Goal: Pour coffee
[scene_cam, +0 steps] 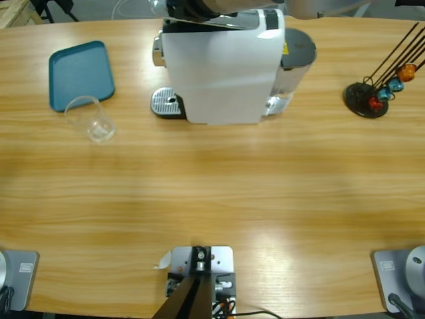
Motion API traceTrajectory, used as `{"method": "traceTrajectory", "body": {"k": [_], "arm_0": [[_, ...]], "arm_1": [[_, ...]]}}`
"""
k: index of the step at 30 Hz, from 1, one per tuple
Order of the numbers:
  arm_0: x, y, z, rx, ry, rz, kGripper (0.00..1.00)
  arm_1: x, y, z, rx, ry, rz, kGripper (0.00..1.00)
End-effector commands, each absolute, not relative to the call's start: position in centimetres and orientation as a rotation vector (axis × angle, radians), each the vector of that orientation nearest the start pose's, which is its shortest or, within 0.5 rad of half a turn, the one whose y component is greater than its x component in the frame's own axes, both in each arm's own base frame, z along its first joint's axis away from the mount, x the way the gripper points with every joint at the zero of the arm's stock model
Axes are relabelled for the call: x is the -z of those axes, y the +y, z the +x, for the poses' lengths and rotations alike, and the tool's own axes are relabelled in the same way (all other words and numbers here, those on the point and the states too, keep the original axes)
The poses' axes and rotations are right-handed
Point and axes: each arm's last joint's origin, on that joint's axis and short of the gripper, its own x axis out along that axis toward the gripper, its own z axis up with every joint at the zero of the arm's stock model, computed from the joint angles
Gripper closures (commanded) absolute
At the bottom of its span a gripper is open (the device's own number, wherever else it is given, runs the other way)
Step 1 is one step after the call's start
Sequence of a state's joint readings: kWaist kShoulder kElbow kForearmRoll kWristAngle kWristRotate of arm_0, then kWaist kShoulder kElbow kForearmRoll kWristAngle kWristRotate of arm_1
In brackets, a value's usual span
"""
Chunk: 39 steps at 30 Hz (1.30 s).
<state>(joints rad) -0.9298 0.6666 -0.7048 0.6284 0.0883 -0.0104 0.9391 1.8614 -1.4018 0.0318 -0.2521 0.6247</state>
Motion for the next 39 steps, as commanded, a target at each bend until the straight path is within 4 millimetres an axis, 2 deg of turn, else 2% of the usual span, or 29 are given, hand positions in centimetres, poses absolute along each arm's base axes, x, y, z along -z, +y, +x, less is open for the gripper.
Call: {"method": "traceTrajectory", "body": {"k": [1,7,13,15,18,19,20,21,25,27,28,30,35,39], "arm_0": [[-31.1,-2.6,2.6,0.787,0.558,0.294,0.000],[-31.1,-2.6,2.6,0.787,0.558,0.294,0.000],[-31.1,-2.5,2.6,0.787,0.557,0.294,0.000],[-31.1,-2.5,2.6,0.787,0.558,0.294,0.000],[-31.1,-2.5,2.6,0.787,0.557,0.294,0.000],[-31.1,-2.5,2.6,0.785,0.556,0.294,0.000],[-31.1,-2.5,2.6,0.782,0.555,0.294,0.000],[-31.1,-2.5,2.6,0.780,0.555,0.295,0.000],[-31.1,-2.4,2.5,0.780,0.549,0.291,0.000],[-31.1,-2.4,2.6,0.771,0.537,0.280,0.000],[-31.2,-2.5,2.6,0.767,0.539,0.278,0.000],[-31.2,-2.6,2.7,0.765,0.545,0.280,0.000],[-31.3,-3.0,3.0,0.757,0.552,0.281,0.000],[-31.7,-3.2,3.3,0.747,0.535,0.273,0.000]], "arm_1": [[-21.9,35.4,25.4,-0.425,0.865,0.064,1.000],[-20.9,35.3,25.5,-0.405,0.897,0.037,1.000],[-21.4,34.5,26.0,-0.391,0.890,0.050,1.000],[-22.7,34.4,25.9,-0.410,0.858,0.044,1.000],[-27.1,34.0,25.6,-0.511,0.740,-0.005,1.000],[-28.6,33.7,25.3,-0.545,0.705,-0.012,0.777],[-30.8,33.0,24.7,-0.578,0.651,-0.021,0.151],[-33.0,32.3,24.2,-0.614,0.592,-0.033,0.007],[-41.1,28.4,21.1,-0.752,0.363,-0.094,0.000],[-43.5,25.8,19.0,-0.813,0.317,-0.125,0.000],[-43.9,24.6,18.1,-0.821,0.314,-0.131,0.000],[-43.2,22.2,16.4,-0.822,0.334,-0.146,0.000],[-38.6,17.1,12.8,-0.824,0.444,-0.292,0.000],[-36.9,13.6,10.4,-0.828,0.540,-0.342,0.000]]}}
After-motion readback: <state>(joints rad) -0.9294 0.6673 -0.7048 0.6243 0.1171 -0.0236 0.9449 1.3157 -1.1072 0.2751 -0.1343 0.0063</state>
